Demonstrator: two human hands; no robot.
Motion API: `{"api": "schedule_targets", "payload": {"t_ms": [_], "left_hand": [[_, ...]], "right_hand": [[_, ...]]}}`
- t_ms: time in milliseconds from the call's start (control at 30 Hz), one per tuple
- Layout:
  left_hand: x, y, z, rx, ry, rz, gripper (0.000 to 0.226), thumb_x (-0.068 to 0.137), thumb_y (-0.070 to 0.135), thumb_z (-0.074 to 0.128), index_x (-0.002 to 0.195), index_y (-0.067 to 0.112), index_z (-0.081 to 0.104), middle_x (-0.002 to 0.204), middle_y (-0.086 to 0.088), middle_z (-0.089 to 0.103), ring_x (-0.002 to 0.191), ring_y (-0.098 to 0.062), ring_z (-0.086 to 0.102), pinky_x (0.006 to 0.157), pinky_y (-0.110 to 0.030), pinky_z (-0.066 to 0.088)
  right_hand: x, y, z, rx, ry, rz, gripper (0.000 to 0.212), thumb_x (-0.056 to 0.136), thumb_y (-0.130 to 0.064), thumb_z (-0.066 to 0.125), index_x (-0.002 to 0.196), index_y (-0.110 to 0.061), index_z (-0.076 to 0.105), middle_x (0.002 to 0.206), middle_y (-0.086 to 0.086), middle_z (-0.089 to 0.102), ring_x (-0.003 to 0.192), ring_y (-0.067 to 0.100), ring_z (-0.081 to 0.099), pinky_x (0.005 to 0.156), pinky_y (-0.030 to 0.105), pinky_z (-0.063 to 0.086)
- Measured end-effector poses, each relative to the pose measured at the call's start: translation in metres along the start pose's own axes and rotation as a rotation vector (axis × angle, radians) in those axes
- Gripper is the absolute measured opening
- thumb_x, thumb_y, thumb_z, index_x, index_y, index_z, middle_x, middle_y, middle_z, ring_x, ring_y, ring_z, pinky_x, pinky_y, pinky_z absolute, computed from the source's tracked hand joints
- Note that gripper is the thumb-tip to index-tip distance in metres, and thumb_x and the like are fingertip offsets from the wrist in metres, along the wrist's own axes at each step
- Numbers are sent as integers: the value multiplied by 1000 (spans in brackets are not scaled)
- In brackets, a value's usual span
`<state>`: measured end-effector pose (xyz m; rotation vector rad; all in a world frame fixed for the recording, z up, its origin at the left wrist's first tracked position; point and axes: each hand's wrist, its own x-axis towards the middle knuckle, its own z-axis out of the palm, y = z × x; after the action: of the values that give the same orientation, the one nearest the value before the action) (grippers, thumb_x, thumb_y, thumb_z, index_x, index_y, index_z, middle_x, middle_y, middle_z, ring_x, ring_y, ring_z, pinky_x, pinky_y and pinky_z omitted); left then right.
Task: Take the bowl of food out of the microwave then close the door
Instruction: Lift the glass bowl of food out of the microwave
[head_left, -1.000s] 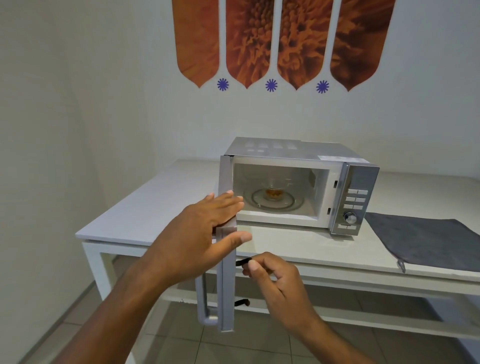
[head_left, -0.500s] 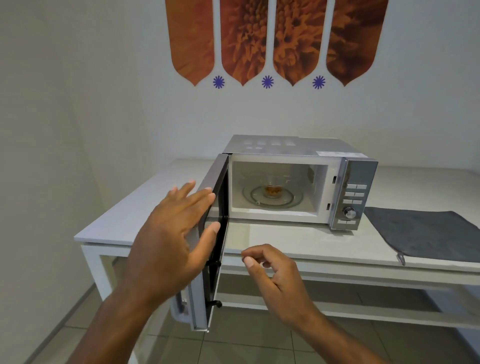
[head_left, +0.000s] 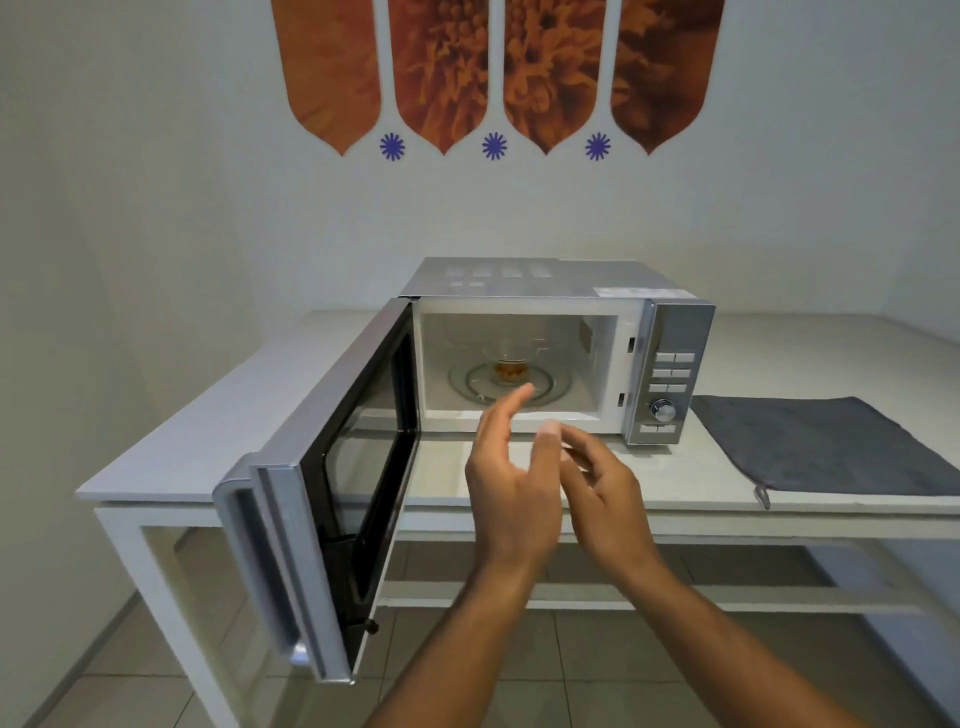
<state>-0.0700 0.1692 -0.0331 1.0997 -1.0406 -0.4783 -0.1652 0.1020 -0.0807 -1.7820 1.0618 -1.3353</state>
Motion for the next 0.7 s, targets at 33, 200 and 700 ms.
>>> {"api": "schedule_targets", "payload": {"t_ms": [33,200,700], "left_hand": [[14,-9,8,-18,18,-51,38,100,34,62,138,40,64,138,22,67,132,3,58,108,-19,47],[76,-59,38,-6,81,-229,45,104,33,60,149,28,59,152,7,62,142,-14,55,120,-42,46],[226,-179,82,8,269,-394,51,109,31,52,157,14,49,162,-7,53,149,-30,50,121,-41,40]], "right_hand": [[11,5,-1,-4,13,24,43,106,-32,57,147,-21,56,144,-3,63,127,12,61,102,29,52],[71,30,-1,45,26,151,52,107,-32,54,157,-21,43,157,-3,51,135,8,49,106,26,40],[258,134,44,54,-34,236,41,105,-29,50,143,-14,55,129,3,66,99,12,63,85,31,49]]}}
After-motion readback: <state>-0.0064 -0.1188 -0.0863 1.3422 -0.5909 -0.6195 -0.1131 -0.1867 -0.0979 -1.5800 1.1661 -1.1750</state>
